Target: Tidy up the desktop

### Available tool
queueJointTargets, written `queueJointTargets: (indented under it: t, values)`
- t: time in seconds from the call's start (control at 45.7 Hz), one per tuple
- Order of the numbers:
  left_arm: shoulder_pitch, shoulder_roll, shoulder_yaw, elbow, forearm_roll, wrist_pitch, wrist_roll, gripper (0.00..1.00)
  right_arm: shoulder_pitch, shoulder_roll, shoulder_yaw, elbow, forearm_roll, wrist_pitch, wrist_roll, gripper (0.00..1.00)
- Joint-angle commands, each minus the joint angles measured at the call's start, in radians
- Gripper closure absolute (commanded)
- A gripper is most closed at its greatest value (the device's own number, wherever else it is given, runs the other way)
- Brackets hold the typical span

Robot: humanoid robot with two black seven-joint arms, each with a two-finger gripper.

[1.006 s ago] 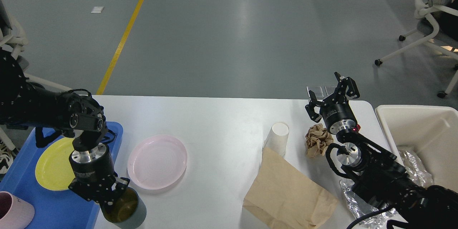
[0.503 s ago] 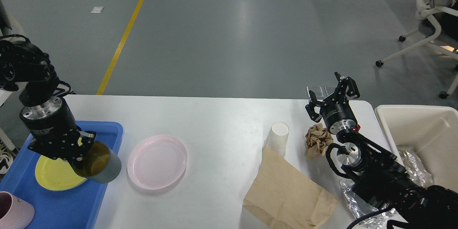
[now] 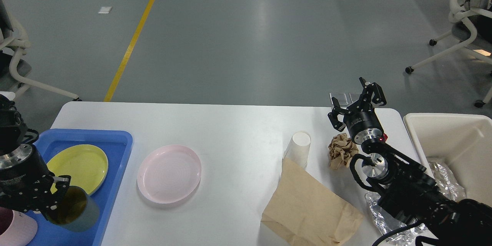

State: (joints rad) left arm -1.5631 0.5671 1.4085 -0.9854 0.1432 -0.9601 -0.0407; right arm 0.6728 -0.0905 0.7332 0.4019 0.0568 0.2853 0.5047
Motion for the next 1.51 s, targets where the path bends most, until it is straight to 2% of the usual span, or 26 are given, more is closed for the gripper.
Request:
queueJointTargets:
  t: [0.0, 0.656, 0.809, 0.962, 1.247, 1.378, 1.487]
  values:
    - [0.058, 0.002, 0.0, 0.06, -0.004, 0.0, -0.008, 1.0, -0.001, 0.0, 0.0, 0.0, 0.0, 0.0, 0.0, 0.0]
    - [0.164, -0.013, -0.013, 0.148, -0.005, 0.0, -0.005, 0.99, -0.001, 0.0, 0.0, 0.0, 0.0, 0.0, 0.0, 0.0]
    - [0.186, -0.015, -0.017, 0.148, -0.005, 0.0, -0.005, 0.87, -0.001, 0.0, 0.0, 0.0, 0.0, 0.0, 0.0, 0.0]
    - [0.184, -0.015, -0.028, 0.149, -0.005, 0.0, -0.008, 0.71, -0.001, 0.0, 0.0, 0.0, 0.0, 0.0, 0.0, 0.0]
    - [0.166, -0.015, -0.049, 0.145, -0.007, 0.0, -0.015, 0.31, -0.001, 0.0, 0.0, 0.0, 0.0, 0.0, 0.0, 0.0]
    - [0.054, -0.006, 0.004, 0.113, -0.033, 0.0, -0.031, 0.08, -0.001, 0.0, 0.0, 0.0, 0.0, 0.0, 0.0, 0.0]
    - [-0.064, -0.01, 0.119, 0.079, -0.085, 0.0, -0.073, 0.05, -0.001, 0.0, 0.0, 0.0, 0.0, 0.0, 0.0, 0.0]
